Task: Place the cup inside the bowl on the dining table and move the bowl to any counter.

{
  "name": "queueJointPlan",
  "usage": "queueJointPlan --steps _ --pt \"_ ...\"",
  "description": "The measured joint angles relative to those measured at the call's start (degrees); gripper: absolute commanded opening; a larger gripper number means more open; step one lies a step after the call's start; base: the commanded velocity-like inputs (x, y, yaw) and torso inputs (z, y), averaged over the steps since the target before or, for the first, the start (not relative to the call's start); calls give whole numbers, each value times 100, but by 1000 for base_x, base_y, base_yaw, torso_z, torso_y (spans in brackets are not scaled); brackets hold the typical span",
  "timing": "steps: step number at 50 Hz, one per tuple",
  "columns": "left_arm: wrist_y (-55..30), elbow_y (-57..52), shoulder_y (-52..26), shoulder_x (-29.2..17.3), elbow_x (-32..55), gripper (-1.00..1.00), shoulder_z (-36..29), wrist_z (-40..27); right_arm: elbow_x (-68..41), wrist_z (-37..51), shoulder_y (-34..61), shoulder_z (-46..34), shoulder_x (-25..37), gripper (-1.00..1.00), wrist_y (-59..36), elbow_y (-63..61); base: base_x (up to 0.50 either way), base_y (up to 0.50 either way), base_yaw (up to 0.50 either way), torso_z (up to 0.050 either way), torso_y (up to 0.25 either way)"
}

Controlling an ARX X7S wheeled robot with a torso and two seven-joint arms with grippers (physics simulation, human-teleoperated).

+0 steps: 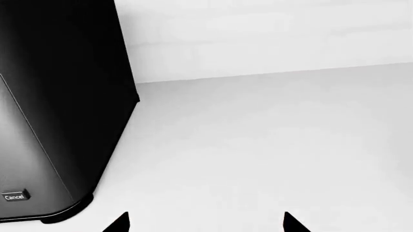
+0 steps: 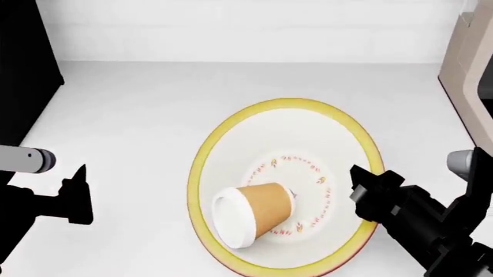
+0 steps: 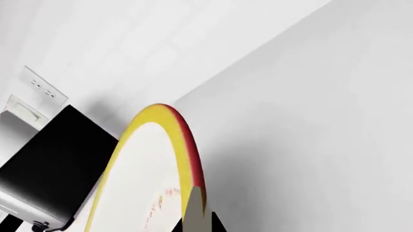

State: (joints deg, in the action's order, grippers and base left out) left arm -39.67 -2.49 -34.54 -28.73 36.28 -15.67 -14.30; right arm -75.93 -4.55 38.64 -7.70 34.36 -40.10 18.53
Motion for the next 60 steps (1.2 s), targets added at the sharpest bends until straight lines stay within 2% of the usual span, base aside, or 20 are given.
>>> queueJointPlan --steps 23,24,46,60 --pt "67 45 57 14 4 100 -1 -10 110 -193 -41 -106 -85 -100 100 324 0 0 0 0 0" --pt "69 47 58 15 4 100 -3 -10 107 -191 -43 -108 -84 100 103 322 0 0 0 0 0" --pt "95 78 53 39 1 100 -31 -26 46 49 -101 -71 18 100 83 0 0 0 0 0 0" --pt "72 21 49 12 47 100 -10 -37 434 533 -54 -118 326 100 208 -805 0 0 0 0 0"
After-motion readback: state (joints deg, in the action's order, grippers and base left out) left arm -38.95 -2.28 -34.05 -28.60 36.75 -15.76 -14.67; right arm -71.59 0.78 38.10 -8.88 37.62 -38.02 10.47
